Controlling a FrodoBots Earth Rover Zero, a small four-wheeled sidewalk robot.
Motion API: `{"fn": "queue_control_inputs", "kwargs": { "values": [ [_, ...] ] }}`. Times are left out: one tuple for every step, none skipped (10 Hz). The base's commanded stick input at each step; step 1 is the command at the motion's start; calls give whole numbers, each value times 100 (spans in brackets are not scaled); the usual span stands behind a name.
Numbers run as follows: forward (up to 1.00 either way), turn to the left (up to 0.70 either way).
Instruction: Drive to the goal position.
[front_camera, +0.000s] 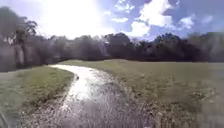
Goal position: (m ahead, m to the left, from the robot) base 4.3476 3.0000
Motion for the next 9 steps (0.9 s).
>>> {"fn": "queue_control_inputs", "kwargs": {
  "values": [
    [0,0],
    [0,0],
    [0,0],
    [0,0],
    [0,0],
    [31,16],
    [66,33],
    [70,35],
    [61,30]
  ]
}}
